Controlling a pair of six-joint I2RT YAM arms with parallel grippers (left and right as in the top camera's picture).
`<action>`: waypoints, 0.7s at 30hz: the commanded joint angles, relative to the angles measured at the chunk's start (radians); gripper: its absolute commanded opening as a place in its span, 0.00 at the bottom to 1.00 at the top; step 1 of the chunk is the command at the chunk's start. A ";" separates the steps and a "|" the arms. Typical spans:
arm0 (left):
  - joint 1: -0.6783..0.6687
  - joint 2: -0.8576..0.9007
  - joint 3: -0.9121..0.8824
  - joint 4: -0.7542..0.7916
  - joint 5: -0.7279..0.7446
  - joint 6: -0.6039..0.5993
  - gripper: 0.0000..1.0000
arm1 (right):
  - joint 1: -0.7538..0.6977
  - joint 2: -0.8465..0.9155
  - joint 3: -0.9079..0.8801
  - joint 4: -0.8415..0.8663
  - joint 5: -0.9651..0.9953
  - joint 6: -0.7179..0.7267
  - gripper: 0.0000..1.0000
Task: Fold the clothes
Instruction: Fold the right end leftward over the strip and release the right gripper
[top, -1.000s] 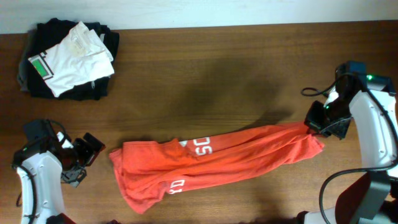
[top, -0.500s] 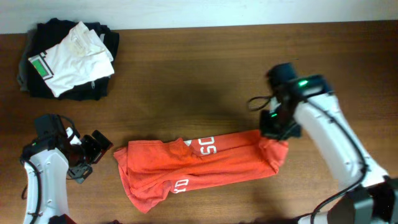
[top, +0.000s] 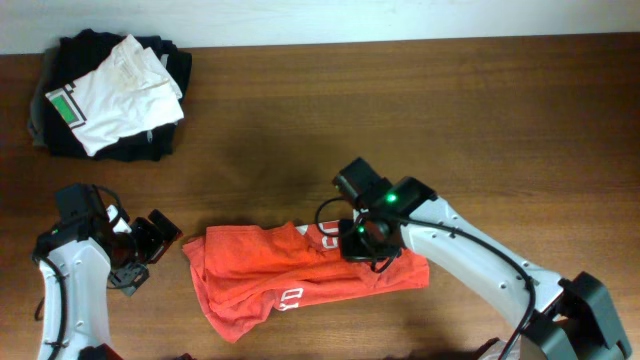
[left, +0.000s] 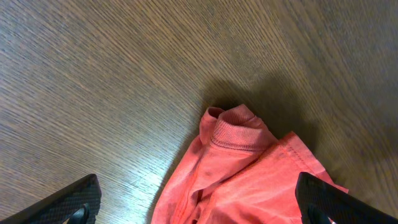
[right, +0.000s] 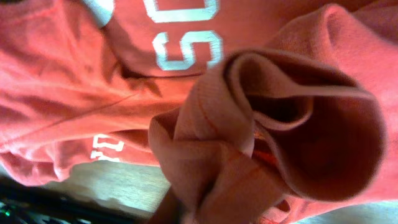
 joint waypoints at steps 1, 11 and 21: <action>-0.004 -0.014 0.016 -0.008 0.011 0.009 0.99 | 0.040 -0.012 -0.008 0.006 -0.012 0.031 0.85; -0.004 -0.014 0.016 -0.011 0.011 0.009 0.99 | -0.070 -0.013 0.078 -0.159 0.014 -0.122 0.95; -0.004 -0.014 0.016 -0.016 0.012 0.009 0.99 | -0.012 0.047 -0.117 0.071 -0.062 -0.081 0.14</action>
